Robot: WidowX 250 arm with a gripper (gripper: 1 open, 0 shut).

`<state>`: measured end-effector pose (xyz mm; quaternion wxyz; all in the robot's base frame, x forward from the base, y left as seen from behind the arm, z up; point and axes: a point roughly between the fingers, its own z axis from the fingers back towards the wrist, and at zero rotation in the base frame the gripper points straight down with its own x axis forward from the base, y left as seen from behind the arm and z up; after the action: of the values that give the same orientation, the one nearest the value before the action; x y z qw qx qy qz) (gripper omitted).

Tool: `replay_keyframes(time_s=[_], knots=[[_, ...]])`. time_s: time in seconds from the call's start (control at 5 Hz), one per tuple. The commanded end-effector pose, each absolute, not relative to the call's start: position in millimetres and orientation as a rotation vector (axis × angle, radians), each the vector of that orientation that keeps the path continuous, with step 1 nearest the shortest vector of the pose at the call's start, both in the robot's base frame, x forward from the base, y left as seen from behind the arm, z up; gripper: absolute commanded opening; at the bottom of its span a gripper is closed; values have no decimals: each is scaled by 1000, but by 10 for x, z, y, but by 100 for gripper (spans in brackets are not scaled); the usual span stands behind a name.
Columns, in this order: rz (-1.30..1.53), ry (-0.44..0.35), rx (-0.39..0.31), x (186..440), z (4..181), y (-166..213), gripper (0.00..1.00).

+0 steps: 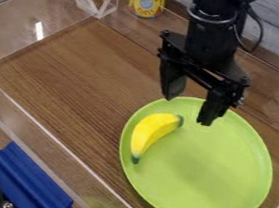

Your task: Remove the banana from inside the green plate and put it on the table

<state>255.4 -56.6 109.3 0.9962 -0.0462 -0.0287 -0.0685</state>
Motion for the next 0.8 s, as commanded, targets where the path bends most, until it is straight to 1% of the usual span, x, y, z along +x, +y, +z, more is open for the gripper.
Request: replay_keyframes(time_s=[0.0, 0.6], knots=[[-140, -89, -98, 2592, 1163, -564, 100], [-154, -89, -99, 2605, 1159, -570, 100]])
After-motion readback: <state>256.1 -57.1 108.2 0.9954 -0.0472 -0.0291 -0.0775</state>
